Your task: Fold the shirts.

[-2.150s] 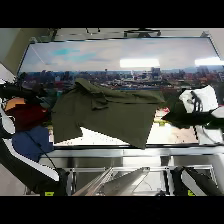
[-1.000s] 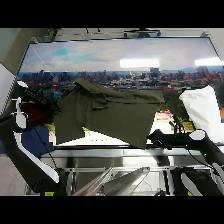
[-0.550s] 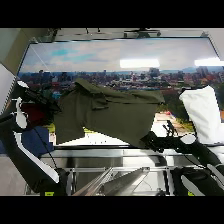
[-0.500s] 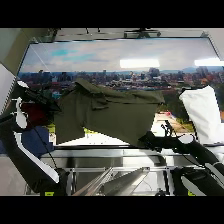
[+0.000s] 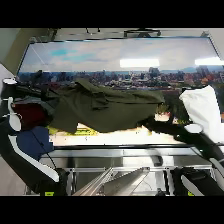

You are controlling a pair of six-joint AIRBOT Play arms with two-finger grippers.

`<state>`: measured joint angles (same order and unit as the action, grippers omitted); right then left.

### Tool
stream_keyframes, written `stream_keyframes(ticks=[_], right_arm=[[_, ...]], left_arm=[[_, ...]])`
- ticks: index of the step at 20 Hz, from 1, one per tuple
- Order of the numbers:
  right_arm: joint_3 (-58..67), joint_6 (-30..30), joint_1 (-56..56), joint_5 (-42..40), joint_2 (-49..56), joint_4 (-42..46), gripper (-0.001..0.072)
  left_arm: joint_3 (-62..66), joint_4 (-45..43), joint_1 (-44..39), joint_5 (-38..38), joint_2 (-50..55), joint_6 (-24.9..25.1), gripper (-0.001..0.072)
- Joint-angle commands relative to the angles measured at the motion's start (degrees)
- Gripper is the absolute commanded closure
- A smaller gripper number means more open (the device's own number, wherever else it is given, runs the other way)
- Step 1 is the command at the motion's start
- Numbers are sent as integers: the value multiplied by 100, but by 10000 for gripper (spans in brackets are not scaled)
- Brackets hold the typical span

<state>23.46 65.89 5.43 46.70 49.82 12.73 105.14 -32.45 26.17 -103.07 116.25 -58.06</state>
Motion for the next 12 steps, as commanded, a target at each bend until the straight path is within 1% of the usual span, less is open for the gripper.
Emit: stream_keyframes(ticks=[1,3,5,7,8,10,12], right_arm=[[1502,-122,-1327,1231,-1147,264,694],[2551,-299,-2208,1829,-1510,269,694],[3718,-319,-3034,2308,-1624,254,694],[4955,-345,-3799,2675,-1582,81,694],[5493,-365,-4105,2765,-1534,-55,693],[6505,-380,-4483,2782,-1384,-142,694],[7331,-372,-4485,2778,-1130,-92,693]], left_arm=[[-2,2717,136,-354,-1060,236,684],[0,4389,96,-348,-1862,592,684],[4,6028,-26,-323,-2723,975,684],[11,7104,-22,-251,-3543,1200,685],[11,7355,105,-94,-3995,1294,685],[11,7344,632,391,-4835,1408,683],[11,7136,1473,837,-5510,1368,682]])
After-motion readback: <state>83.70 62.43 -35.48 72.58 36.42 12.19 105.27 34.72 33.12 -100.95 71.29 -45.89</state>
